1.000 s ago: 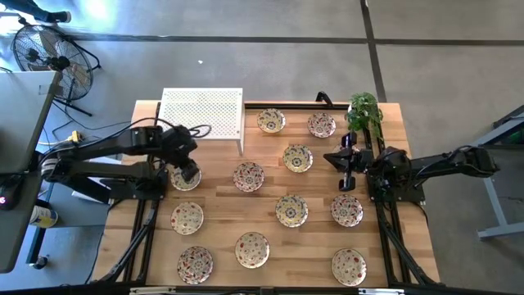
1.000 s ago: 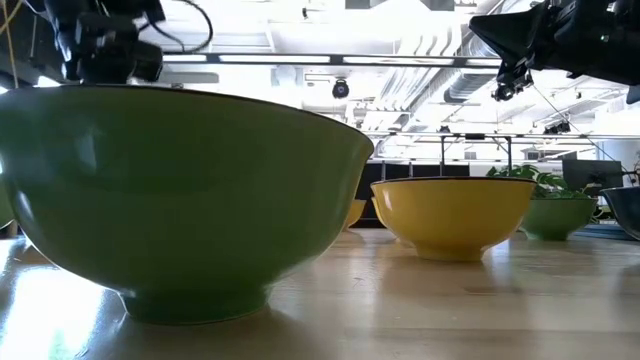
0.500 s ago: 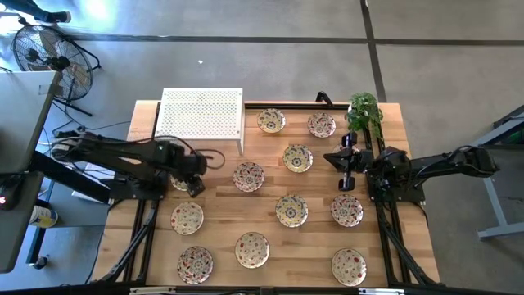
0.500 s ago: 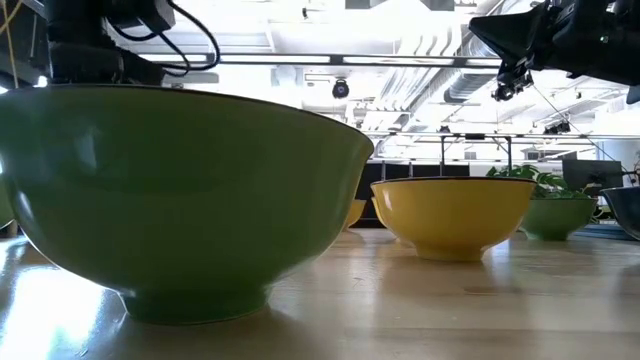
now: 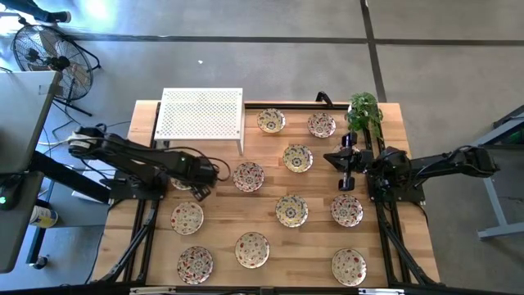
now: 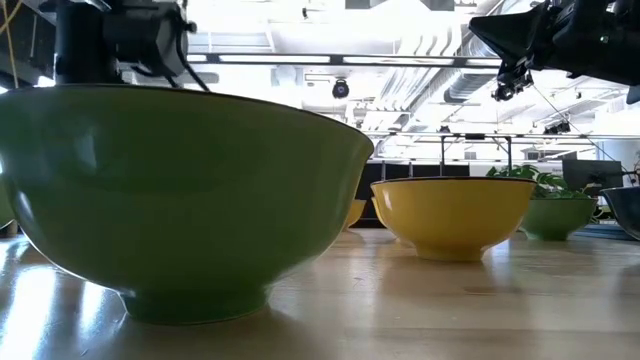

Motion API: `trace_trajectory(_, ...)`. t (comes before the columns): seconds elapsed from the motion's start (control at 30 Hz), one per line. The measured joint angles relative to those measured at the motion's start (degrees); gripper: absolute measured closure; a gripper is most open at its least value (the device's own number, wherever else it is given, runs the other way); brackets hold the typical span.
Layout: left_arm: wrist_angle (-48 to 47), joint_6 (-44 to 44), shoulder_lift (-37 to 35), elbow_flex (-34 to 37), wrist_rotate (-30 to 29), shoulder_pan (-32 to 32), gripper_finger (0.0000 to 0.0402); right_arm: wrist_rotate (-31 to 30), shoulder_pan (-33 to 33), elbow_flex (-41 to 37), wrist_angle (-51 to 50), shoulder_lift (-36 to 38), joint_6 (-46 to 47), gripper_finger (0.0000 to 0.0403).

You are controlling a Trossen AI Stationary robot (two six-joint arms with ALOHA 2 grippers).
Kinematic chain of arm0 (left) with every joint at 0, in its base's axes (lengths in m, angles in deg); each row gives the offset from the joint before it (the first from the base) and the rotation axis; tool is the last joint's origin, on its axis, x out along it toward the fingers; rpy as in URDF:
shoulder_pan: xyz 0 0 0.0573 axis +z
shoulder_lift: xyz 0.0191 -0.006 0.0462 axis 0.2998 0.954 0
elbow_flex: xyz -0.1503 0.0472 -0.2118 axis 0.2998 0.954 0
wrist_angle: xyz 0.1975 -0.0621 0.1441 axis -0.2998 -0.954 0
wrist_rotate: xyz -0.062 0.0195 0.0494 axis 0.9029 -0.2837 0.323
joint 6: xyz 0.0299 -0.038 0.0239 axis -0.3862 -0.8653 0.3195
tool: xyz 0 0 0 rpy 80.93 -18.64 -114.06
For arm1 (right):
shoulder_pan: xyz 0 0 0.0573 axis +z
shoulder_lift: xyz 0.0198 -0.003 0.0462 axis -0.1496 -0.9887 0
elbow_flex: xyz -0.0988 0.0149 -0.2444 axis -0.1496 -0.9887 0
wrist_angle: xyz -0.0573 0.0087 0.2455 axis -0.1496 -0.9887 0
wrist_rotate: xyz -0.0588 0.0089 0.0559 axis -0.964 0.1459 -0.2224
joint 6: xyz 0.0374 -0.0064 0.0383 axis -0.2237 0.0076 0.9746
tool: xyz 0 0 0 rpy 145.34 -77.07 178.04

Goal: Pick & Place Mini bowls
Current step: Put the yellow patterned bowl on the shelf

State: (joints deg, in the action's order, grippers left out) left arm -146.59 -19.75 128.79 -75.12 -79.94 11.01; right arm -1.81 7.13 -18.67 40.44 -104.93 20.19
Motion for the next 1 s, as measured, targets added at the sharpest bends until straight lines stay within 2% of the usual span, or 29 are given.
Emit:
trace_trajectory(0.1,0.3,-0.8,2.5,0.0,0.0,0.0,0.0202,0.0,0.0,0.0,0.0,0.0,0.0,0.0402)
trace_trajectory(0.17,0.4,-0.9,3.6,0.0,0.0,0.0,0.0227,0.0,0.0,0.0,0.0,0.0,0.0,0.0402)
trace_trajectory(0.43,-0.2,3.1,4.3,-0.3,2.2,0.0,0.0383,-0.2,0.0,0.0,0.0,0.0,0.0,0.0402)
trace_trajectory(0.67,-2.5,9.6,3.8,-7.4,3.4,-2.5,0.0382,-0.2,0.0,0.0,0.0,0.0,0.0,0.0402)
trace_trajectory(0.83,-5.0,17.6,3.4,-17.1,-0.6,-6.5,0.0391,-0.3,0.0,0.0,0.1,0.0,0.1,0.0402)
trace_trajectory(1.0,-5.2,23.3,3.4,-26.0,-1.5,-9.1,0.0388,-0.4,0.0,0.0,-0.2,0.0,0.0,0.0402)
